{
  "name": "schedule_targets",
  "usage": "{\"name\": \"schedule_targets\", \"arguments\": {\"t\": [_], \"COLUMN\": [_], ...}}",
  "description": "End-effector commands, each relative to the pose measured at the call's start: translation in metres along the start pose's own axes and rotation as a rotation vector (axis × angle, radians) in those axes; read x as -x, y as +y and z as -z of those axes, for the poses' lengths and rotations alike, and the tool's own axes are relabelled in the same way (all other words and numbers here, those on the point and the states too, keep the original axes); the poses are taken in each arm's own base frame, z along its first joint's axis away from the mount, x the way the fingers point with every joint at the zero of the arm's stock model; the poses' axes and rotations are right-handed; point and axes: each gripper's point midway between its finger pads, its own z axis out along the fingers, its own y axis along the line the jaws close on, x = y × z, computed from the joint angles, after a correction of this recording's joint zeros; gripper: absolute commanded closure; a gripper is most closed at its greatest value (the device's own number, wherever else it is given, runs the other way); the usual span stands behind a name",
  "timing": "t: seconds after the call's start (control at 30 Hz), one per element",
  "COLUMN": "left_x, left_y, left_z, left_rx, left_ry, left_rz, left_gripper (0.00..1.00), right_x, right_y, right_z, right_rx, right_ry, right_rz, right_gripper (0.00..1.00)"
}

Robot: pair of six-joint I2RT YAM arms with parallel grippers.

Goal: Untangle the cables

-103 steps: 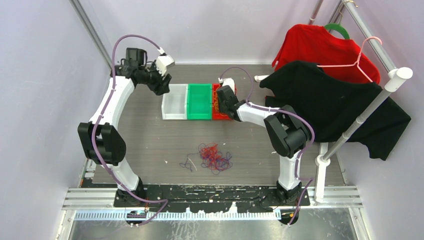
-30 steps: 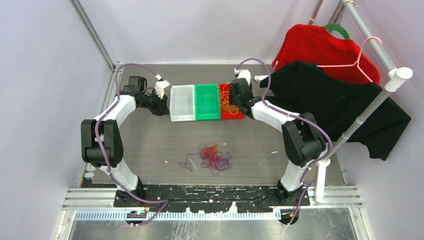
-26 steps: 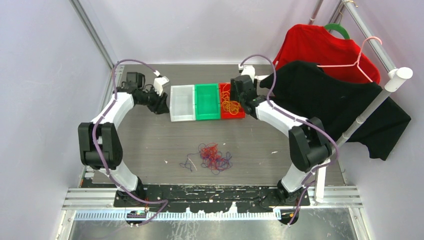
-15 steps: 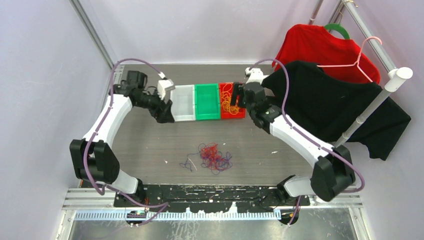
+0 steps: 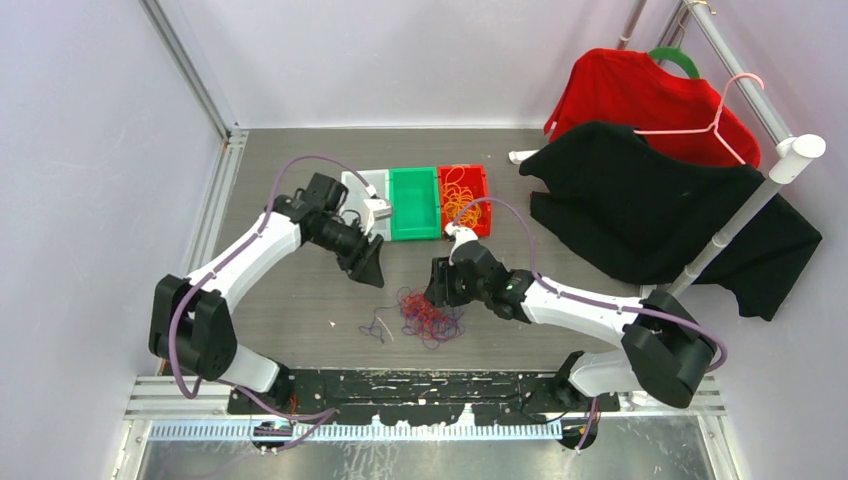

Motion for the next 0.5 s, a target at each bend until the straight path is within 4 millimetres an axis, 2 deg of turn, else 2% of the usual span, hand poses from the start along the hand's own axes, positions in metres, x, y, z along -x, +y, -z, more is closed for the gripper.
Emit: {"name": "schedule_targets", "arguments": {"t": [0.0,0.17,0.3,0.47], "left_x": [0.008,0.005,0.003,-0.002], "left_y": [-0.008,-0.019,-0.025,-0.012], "left_z": [-0.027,-0.056,-0.071,-0.077], "left_rx": [-0.019,-0.065,-0.115,-0.125], "left_ry": [-0.029,0.02,0.073,0.148], "left_rz": [0.062,0.022,-0.13,-0.359], "left_gripper": [0.45,0.44,0.44,0.45], "right_x": [0.02,0.017,0.011,0.006], "right_y": [0.018,0.014,0.008,0.003], "right_z": [-0.001,0.002,0.004,0.006], "right_rx": [0.08,0.076,0.058,0.051], "right_ry": [-0.096,-0.112,-0.11,-0.116], "right_rz": [-0.081,-0.104,-0.114,-0.122], "right_gripper": [0.5,0.61,0.67,0.79]}}
